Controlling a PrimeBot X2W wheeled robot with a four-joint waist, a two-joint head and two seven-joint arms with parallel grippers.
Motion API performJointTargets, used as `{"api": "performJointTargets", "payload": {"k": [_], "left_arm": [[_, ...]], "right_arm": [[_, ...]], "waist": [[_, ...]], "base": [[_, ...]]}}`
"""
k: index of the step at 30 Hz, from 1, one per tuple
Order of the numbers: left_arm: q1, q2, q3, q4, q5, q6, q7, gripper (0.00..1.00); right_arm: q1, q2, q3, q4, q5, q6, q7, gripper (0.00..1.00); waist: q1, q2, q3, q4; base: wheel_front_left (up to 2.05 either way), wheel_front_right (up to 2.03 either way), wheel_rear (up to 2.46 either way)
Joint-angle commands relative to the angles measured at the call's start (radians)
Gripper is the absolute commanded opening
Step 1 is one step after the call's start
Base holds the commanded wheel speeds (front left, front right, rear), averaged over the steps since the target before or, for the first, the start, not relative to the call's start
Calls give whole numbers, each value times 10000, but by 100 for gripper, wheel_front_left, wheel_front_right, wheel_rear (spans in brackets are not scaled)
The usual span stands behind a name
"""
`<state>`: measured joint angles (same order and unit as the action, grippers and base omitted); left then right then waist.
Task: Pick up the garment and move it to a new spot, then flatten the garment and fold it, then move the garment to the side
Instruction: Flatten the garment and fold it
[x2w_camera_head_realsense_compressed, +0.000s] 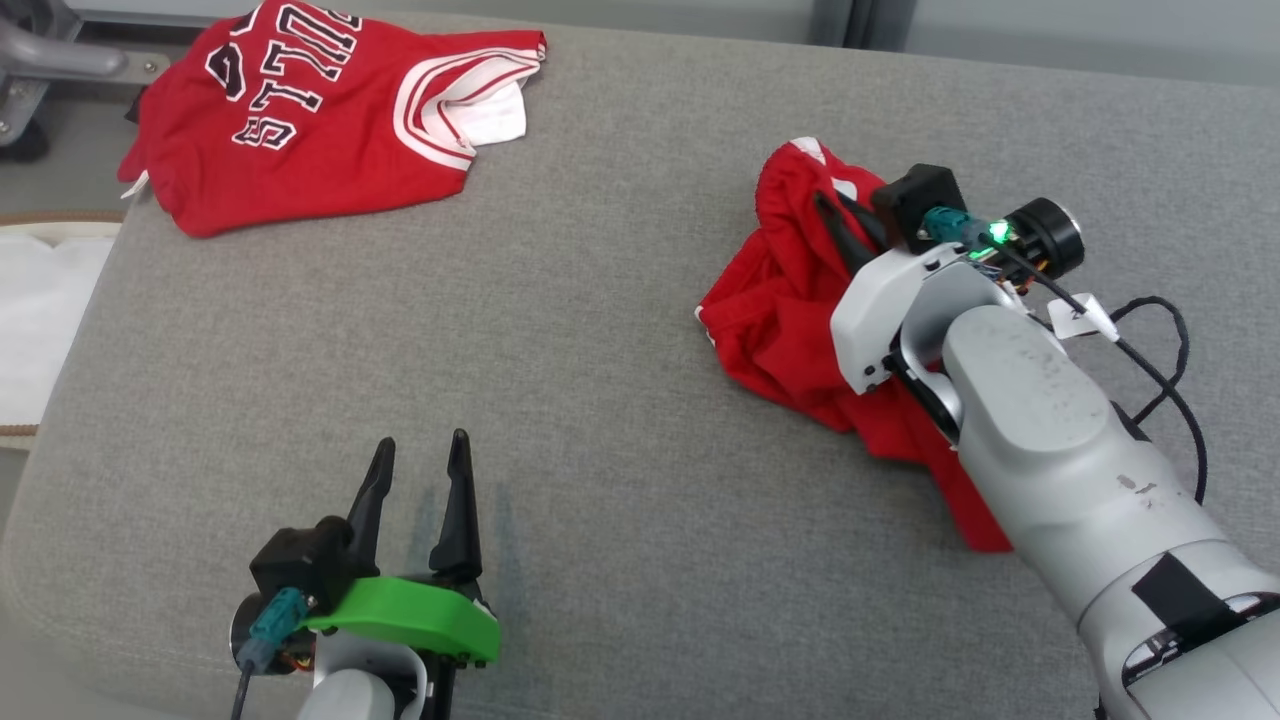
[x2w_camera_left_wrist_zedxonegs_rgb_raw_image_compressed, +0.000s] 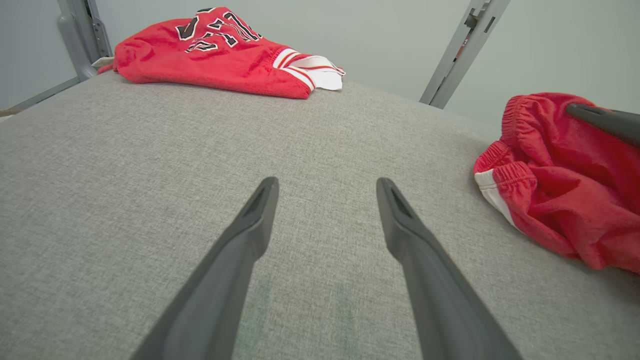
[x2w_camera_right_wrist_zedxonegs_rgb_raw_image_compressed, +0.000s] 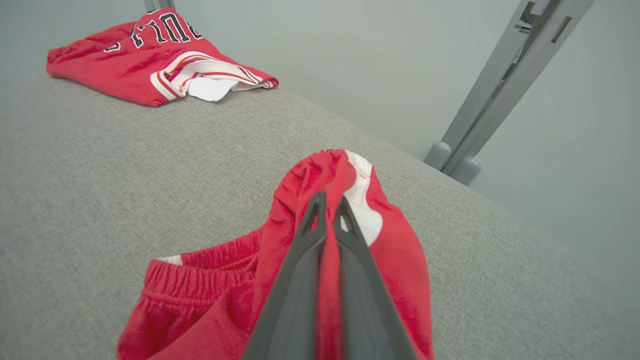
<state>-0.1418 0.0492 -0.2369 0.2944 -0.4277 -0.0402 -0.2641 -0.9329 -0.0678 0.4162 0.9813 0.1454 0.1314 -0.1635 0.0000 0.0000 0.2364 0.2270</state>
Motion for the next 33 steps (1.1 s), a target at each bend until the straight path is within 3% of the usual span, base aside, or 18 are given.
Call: {"api": "performJointTargets", "payload": {"k": [1, 13, 20, 21, 22, 23, 24, 33], "left_arm": [[184, 23, 63, 24, 100, -39, -4, 100], [651, 23, 390, 83, 462, -152, -4, 100], [755, 23, 472, 140, 511, -209, -4, 100], [744, 23, 468, 157, 497, -219, -4, 100], [738, 23, 472, 167, 488, -224, -5, 100], [724, 23, 477, 184, 478, -230, -5, 100], [712, 23, 466, 195, 476, -237, -5, 100], [459, 23, 432, 238, 618, -304, -4, 100]], "right_arm": [[254, 94, 319, -155, 210, -14, -177, 0], [2077, 168, 4205, -2731, 2216, -14, 39, 0], [2733, 164, 5315, -3265, 2603, -14, 281, 0], [2772, 167, 5397, -3249, 2582, -14, 229, 7], [2812, 166, 5438, -3210, 2553, -14, 186, 31], [2878, 165, 5500, -3157, 2520, -14, 125, 82], [2921, 168, 5548, -3128, 2502, -14, 87, 100], [3119, 168, 4854, -3211, 2596, -14, -659, 100]], "waist": [[0, 0, -350, -219], [0, 0, -1098, -702], [0, 0, -1117, -903], [0, 0, -1107, -938], [0, 0, -1095, -972], [0, 0, -1081, -1011], [0, 0, -1073, -1044], [0, 0, -1202, -1435]], "base": [[0, 0, 0], [0, 0, 0], [0, 0, 0], [0, 0, 0], [0, 0, 0], [0, 0, 0], [0, 0, 0], [0, 0, 0]]}}
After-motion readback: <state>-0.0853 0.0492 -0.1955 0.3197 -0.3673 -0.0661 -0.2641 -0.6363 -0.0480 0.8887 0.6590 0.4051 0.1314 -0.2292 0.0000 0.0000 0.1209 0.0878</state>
